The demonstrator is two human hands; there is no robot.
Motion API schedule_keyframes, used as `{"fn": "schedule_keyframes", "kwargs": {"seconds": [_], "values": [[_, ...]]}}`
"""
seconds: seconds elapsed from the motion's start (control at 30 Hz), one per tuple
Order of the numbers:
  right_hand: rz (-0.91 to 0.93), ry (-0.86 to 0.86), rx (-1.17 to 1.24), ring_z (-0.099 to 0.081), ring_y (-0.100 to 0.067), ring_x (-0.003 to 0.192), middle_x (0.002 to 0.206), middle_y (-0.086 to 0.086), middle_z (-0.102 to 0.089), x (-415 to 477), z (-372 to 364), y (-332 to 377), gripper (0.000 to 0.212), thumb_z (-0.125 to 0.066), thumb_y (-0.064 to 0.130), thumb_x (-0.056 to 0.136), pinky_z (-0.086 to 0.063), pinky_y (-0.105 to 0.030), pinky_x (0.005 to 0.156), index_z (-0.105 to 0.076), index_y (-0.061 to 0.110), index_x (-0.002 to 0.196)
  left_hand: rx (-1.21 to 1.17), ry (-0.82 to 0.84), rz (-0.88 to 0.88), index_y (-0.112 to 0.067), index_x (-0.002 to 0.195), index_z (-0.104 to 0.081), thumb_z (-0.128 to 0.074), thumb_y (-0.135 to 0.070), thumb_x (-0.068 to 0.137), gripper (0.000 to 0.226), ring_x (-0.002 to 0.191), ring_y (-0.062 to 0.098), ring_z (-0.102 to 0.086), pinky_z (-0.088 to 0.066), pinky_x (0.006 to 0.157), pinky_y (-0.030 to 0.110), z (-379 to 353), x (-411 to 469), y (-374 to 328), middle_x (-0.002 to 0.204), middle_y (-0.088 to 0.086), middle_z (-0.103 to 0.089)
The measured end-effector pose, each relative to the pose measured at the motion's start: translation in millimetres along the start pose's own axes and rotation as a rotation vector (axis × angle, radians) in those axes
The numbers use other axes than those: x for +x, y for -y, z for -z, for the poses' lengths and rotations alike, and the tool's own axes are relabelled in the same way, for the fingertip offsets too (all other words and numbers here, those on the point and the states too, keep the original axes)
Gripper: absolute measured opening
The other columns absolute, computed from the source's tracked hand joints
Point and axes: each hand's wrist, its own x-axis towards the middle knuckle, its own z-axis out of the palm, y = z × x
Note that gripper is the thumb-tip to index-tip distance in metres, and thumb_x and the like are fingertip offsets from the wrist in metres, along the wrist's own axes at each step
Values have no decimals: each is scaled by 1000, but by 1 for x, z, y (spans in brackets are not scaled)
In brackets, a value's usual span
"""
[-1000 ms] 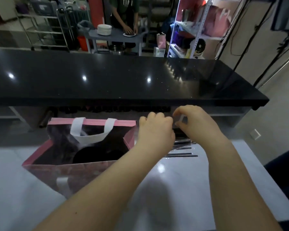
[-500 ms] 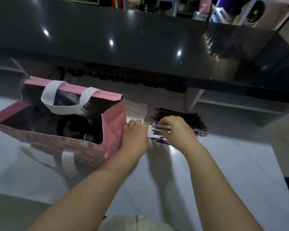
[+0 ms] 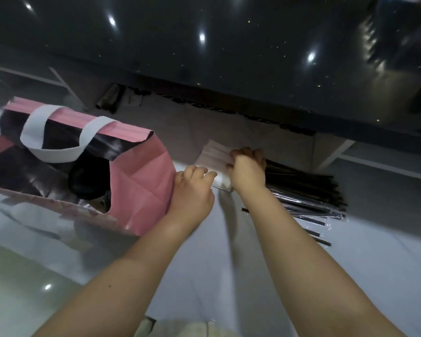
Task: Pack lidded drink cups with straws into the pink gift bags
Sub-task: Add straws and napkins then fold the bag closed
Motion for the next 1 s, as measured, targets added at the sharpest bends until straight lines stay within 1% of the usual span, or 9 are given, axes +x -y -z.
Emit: {"fn": "schedule_keyframes", "kwargs": {"seconds": [0.13,0.3,0.4,0.47,0.53,0.6,0.67,0.83,1.0], "values": [[-30,-16,-36,-33,-34,126,130,-8,-52,3,-17,-1,34,-61,32,89,-26,-45,105,-61,20,120,13,-7,32,-13,115,-68,-65,-7,72,43,107,33,-56,-40,87,43,-4,7,0,113,6,-66],[11,-106,137,-43,-32,112,109,-8,-60,1,-19,-4,13,-64,22,82,-32,-43,98,-64,15,94,2,-7,53,-14,123,-62,-58,-11,78,46,112,32,-51,-39,89,42,-1,11,-1,118,5,-62],[-13,-60,473,-56,-24,88,87,-1,-62,-7,-5,-7,8,-62,14,81,-46,-32,75,-59,17,88,-8,-11,56,-19,131,-56,-56,-15,84,47,120,27,-44,-35,94,40,8,14,-8,125,1,-58],[-16,-60,615,-55,-13,74,78,11,-57,-16,10,-9,14,-61,11,79,-42,-22,61,-55,23,82,1,-29,44,-22,131,-54,-55,-16,85,47,123,25,-41,-32,96,37,18,17,-14,127,-1,-55],[-3,-105,692,-53,-4,69,76,13,-56,-28,28,-12,22,-61,7,78,-38,-17,57,-52,27,77,2,-50,24,-23,135,-51,-55,-17,85,50,127,24,-38,-29,99,37,30,18,-21,132,-2,-53],[19,-139,766,-53,0,63,74,11,-58,-43,49,-13,25,-62,5,78,-42,-17,55,-54,29,78,-6,-79,-4,-22,136,-50,-55,-17,85,52,129,25,-36,-26,100,38,45,16,-27,137,-2,-50],[69,-171,787,-55,1,64,75,12,-61,-58,73,-12,24,-64,7,80,-45,-15,54,-58,30,83,-23,-125,-39,-21,135,-51,-55,-15,84,51,128,26,-37,-27,99,39,62,11,-35,136,0,-50],[223,-276,697,-60,7,86,90,18,-65,-84,141,9,27,-70,11,82,-45,-5,65,-63,36,91,26,-315,-106,-22,129,-55,-58,-19,82,47,122,25,-44,-34,95,41,120,6,-46,128,-2,-55],[363,-469,705,-63,1,86,88,16,-68,-99,203,54,31,-71,8,81,-47,-11,68,-65,38,82,-59,-419,-127,-26,132,-53,-64,-25,81,52,118,26,-45,-36,92,41,192,10,-30,123,-3,-57]]}}
